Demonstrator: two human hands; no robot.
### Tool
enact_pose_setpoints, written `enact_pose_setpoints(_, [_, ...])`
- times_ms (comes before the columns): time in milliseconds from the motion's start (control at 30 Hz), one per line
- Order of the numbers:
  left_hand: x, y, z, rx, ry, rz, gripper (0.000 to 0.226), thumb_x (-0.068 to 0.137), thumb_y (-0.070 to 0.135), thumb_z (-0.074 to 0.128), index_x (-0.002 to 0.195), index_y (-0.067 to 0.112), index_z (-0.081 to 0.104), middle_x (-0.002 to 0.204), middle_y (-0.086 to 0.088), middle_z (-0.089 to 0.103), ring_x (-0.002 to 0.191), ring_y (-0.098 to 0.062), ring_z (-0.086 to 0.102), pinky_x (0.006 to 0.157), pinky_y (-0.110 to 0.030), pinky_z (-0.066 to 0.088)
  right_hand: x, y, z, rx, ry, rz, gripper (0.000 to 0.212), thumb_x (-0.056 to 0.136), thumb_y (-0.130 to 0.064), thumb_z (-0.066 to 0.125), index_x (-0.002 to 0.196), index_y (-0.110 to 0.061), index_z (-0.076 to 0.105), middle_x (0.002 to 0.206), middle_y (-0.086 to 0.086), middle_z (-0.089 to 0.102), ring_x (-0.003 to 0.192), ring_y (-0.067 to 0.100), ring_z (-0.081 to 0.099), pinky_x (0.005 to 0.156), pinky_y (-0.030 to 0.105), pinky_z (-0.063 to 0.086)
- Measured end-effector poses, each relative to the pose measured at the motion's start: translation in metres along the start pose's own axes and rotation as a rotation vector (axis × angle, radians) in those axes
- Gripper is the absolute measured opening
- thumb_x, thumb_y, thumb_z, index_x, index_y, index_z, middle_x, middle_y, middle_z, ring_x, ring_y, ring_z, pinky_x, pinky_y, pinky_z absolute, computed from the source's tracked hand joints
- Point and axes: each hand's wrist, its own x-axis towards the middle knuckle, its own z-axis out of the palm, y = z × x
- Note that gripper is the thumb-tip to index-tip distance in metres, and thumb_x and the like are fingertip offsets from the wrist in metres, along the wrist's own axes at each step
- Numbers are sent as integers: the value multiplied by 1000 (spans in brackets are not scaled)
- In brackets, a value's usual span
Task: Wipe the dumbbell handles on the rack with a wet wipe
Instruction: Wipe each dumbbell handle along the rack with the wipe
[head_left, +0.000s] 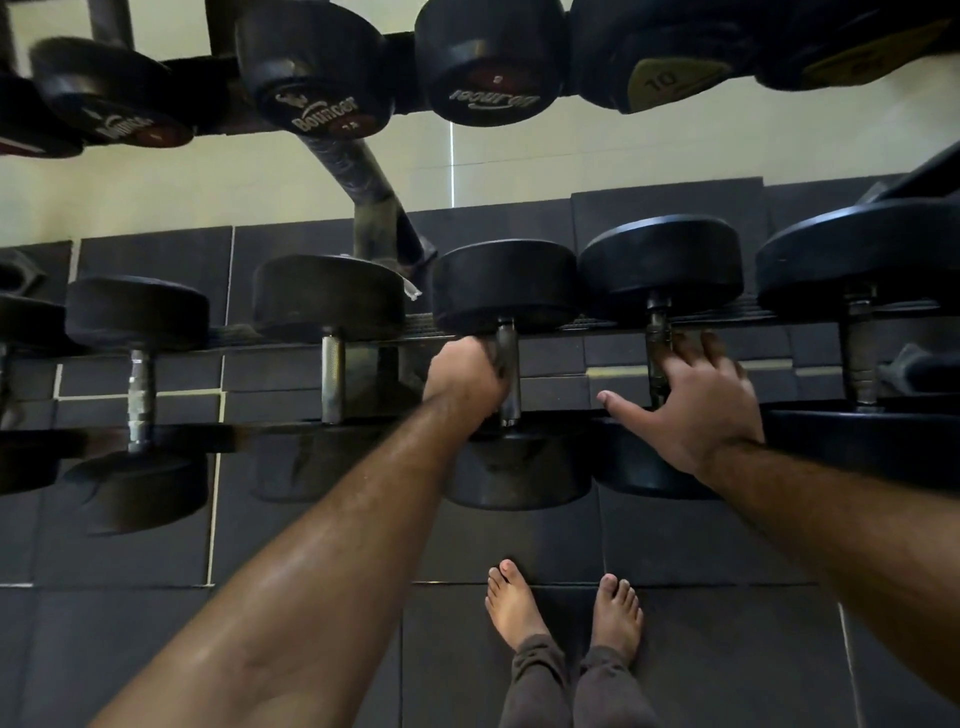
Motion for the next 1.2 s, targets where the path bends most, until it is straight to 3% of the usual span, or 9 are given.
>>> enact_pose_setpoints(233, [-1,13,-14,178,237,237,15,101,20,54,91,13,64,95,-11,64,85,-36,68,65,-39,37,0,1,0,-2,-17,-13,120,73,-105,25,144,-16,63,154,11,57,151,38,39,111,55,46])
enact_pose_setpoints(367, [0,16,-2,437,70,457,30,98,10,53,123,14,69,121,-11,67,98,-41,72,77,-46,56,2,2,1,-3,-12,-17,119,71,-106,25,135,-15,69,142,13,64,141,39,47,107,54,49])
enact_pose_setpoints(500, [-4,-4,-21,458,-200,650,24,87,34,63,100,23,79,98,-3,77,93,-30,72,81,-36,59,3,3,2,-10,-19,-25,119,71,-106,24,136,-17,68,141,13,64,137,38,49,105,52,49])
enact_pose_setpoints(600, [0,-30,-29,40,21,392,16,80,31,69,71,18,67,71,0,68,73,-26,67,64,-32,53,3,3,3,-12,-30,-23,119,71,-106,24,140,-18,66,147,12,62,143,38,45,108,53,47])
enact_pose_setpoints(667, [10,-40,-22,-156,172,134,9,81,23,66,77,15,68,73,1,68,72,-22,64,66,-32,51,2,3,2,-3,-21,-30,120,72,-106,24,142,-18,65,151,10,60,147,37,42,110,54,46])
enact_pose_setpoints(800, [31,-29,2,-445,107,-176,22,89,36,71,91,14,73,78,-1,72,75,-23,69,68,-33,56,3,2,2,-2,-15,-35,117,75,-104,24,145,-18,63,160,7,52,153,36,35,112,55,45])
enact_pose_setpoints(933, [44,-28,25,-535,-118,-30,16,72,10,85,85,9,76,88,-14,78,80,-30,77,70,-48,66,4,2,4,14,-10,-41,115,78,-102,27,149,-18,59,171,4,37,160,34,23,116,56,41])
enact_pose_setpoints(1033, [47,-35,16,-230,-338,121,17,75,-5,80,79,11,77,74,-5,73,67,-15,65,69,-31,60,5,2,4,21,0,-44,115,77,-101,28,150,-18,58,172,4,36,160,35,24,116,56,41])
enact_pose_setpoints(1200, [43,-22,14,-736,-82,-124,30,81,-15,74,83,15,71,81,-4,72,72,-19,69,59,-28,60,4,3,6,37,31,-43,115,75,-99,33,154,-19,53,172,5,34,157,36,28,115,56,42])
